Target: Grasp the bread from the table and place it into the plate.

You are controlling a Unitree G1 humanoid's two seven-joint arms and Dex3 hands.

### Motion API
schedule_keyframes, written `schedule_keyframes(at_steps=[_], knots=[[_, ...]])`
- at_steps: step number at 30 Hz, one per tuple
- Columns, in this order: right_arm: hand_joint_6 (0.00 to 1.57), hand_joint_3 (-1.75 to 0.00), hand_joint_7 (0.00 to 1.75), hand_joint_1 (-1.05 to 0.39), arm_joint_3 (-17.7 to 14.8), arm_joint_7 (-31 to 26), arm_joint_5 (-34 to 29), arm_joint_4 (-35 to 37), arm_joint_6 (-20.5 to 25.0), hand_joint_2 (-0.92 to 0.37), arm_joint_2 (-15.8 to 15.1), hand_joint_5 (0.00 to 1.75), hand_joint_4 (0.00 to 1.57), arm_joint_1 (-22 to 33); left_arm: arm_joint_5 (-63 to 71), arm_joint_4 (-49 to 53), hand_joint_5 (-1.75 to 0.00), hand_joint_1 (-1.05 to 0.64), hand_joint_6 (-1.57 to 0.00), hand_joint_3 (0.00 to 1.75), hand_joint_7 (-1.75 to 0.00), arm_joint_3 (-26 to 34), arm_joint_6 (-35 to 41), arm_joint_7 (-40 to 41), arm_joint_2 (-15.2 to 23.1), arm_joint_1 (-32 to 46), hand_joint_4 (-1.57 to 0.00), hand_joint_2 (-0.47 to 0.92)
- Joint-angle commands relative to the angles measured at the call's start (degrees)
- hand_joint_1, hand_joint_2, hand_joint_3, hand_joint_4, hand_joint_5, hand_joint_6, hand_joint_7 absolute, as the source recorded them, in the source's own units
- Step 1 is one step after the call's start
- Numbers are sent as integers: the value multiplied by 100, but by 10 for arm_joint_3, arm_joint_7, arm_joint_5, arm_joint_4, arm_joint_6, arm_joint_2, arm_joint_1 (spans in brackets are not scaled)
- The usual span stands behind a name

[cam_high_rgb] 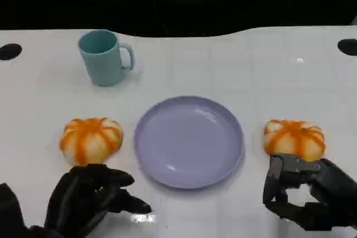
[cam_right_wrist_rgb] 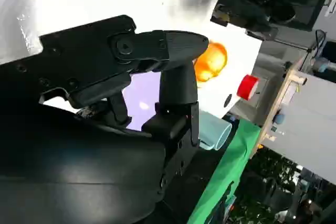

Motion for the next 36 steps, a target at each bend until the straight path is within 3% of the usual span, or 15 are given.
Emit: schedule_keyframes(at_steps=[1,29,36], knots=[[58,-31,150,-39,-3,-2,1,-2,-3,-92,-5,175,75,-1,-4,-6,-21,-100,-156,0,0,5,4,-3,10,5,-157,77],[57,-30,147,-38,-3,-1,8,-3,3,-92,-3,175,74,0,-5,-2,-21,-99,-156,0,0,7,3,-7,10,3,-157,77],[56,-28,140,-39,-10,-10,17,-17,16,-92,2,175,68,1,-3,-1,-21,-100,-157,0,0,7,2,-6,11,3,-157,78]])
